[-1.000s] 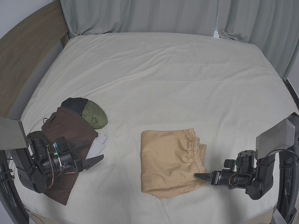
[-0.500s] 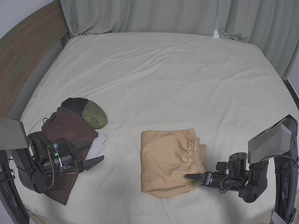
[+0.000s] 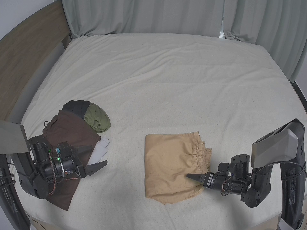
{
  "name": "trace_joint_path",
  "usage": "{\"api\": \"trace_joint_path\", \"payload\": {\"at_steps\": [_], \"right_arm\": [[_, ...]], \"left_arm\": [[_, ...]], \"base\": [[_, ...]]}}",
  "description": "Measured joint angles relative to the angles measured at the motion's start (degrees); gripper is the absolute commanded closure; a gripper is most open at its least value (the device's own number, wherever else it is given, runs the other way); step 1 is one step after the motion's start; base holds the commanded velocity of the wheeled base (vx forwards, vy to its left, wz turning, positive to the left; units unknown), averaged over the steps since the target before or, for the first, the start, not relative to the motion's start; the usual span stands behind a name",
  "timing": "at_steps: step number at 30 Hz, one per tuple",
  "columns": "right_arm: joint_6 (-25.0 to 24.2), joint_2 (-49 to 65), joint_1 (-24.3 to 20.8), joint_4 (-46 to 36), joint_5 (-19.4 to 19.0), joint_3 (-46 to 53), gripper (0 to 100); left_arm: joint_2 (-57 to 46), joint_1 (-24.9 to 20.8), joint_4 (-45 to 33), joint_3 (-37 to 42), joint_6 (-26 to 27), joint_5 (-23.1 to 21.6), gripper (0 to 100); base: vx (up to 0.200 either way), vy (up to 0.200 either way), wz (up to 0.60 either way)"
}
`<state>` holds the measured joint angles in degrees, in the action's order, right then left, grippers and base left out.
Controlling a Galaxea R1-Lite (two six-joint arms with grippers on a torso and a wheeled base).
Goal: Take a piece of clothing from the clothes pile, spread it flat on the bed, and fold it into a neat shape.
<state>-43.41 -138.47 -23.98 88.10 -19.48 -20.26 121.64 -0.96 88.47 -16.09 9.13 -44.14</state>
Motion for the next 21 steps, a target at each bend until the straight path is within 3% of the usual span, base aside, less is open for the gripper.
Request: {"api": "trace_joint_path", "payload": {"at_steps": [5,6,21], "right_arm": [[0.0,-0.1,-0.1,0.0,0.2,-0.1,0],[0.0,-0.1,-0.1,0.0,0.2,0.0,100],[0.0,-0.1,-0.2,0.1,0.2,0.3,100]], "left_arm": [[0.0,-0.2,0.0,0.0,0.0,0.0,0],[0.0,-0.3,0.0,0.0,-0.1,0.0,0],[0.6,-0.7,0.0,0.1,0.0,0.0,0]], "base": [[0.0,0.0,0.0],[0.0,0.0,0.0],[0.0,0.0,0.0]]}}
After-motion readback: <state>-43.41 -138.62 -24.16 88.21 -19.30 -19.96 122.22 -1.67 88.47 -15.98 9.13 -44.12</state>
